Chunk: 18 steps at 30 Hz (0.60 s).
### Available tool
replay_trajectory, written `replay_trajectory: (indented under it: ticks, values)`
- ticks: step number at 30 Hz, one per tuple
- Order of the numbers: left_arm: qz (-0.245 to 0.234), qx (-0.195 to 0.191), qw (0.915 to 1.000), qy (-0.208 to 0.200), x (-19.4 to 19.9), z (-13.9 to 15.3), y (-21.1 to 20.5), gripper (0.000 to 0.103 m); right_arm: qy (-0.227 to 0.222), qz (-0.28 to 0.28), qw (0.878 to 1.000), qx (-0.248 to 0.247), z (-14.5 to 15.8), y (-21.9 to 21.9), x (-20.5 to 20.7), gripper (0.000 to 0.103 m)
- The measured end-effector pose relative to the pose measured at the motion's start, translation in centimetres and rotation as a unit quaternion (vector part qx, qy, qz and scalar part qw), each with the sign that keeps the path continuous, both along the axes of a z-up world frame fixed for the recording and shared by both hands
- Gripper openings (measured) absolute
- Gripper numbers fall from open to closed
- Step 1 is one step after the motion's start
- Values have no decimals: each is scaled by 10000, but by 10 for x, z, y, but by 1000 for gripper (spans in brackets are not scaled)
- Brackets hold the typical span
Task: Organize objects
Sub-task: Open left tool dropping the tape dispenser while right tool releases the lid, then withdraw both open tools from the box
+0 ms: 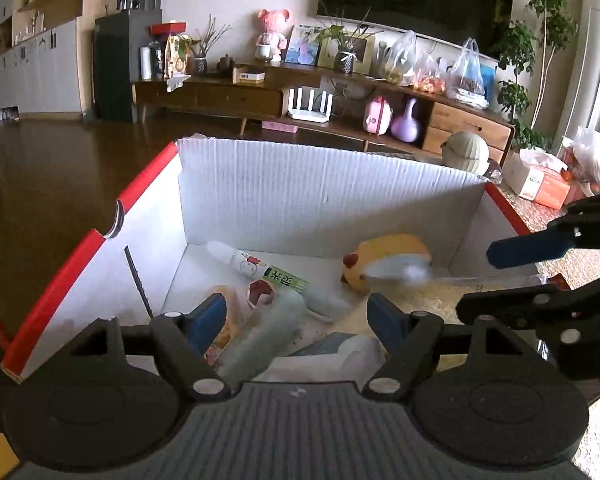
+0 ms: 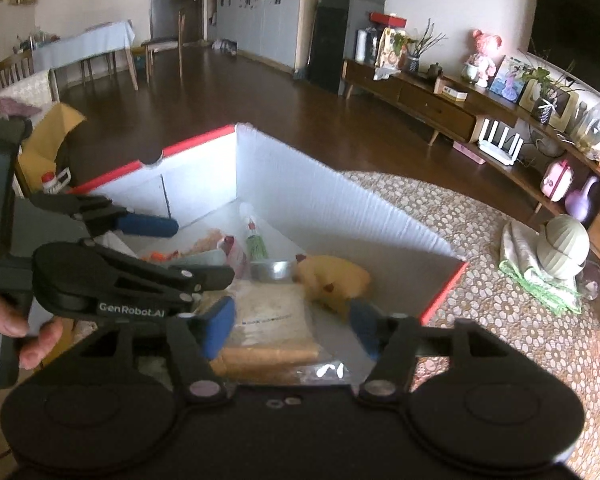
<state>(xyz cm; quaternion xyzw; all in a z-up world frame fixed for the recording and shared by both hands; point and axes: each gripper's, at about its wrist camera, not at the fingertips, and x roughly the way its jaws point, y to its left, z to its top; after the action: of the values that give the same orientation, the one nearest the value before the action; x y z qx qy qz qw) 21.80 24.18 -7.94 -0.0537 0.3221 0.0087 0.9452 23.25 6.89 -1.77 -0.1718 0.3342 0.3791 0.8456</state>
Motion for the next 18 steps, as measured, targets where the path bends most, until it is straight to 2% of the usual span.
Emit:
replay_trajectory:
  ticks: [16,18]
  values:
    - [-9,-14,9996,-267,-19,23,-11,78,-157,-122,9991,377,33,-26,-25,79]
    - [-26,-47,9995,-305,-23,28,-13,82,-195,-164,9986,453,38,-32,-30,80]
